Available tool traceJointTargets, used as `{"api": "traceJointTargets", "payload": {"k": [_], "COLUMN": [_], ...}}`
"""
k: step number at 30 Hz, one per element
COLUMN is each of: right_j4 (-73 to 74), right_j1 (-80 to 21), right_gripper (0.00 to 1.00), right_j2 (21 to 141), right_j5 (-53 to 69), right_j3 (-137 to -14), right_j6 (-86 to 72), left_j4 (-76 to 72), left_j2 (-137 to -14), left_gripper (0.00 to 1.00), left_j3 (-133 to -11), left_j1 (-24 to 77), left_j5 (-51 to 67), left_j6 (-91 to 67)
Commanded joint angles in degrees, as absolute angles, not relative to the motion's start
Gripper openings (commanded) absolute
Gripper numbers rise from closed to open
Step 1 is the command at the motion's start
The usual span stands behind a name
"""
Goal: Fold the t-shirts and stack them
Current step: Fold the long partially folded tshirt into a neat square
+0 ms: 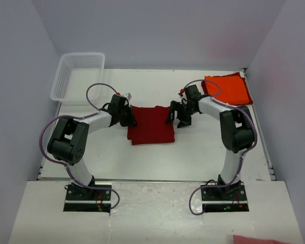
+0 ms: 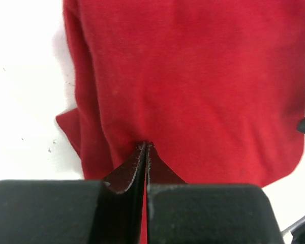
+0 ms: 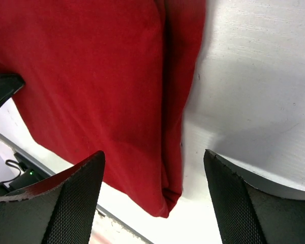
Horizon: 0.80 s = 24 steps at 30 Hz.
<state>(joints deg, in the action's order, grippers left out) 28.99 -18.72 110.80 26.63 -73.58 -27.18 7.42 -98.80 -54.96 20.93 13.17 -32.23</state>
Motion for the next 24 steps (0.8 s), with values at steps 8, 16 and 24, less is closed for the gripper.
{"api": "traceJointTargets", "payload": {"k": [8, 16, 24], "right_j4": [29.1, 28.1, 27.2], "right_j1": [-18.5, -18.5, -18.4], "right_gripper": [0.79, 0.79, 0.79], "right_j2": [112.5, 113.0, 113.1], "right_j5": [24.7, 26.1, 25.5], "right_j3": [-73.7, -72.4, -70.9], "right_j6": [-27.7, -28.6, -29.2], "left_j4": [7.8, 7.7, 7.6], "left_j2": [-101.4, -101.8, -102.1], "left_gripper": [0.00, 0.00, 0.00], "left_j3": [-55.4, -55.4, -55.0], "left_j1": [21.0, 21.0, 21.0], "left_j5": [10.1, 10.5, 10.5], "left_j6": [-30.8, -30.8, -30.7]}}
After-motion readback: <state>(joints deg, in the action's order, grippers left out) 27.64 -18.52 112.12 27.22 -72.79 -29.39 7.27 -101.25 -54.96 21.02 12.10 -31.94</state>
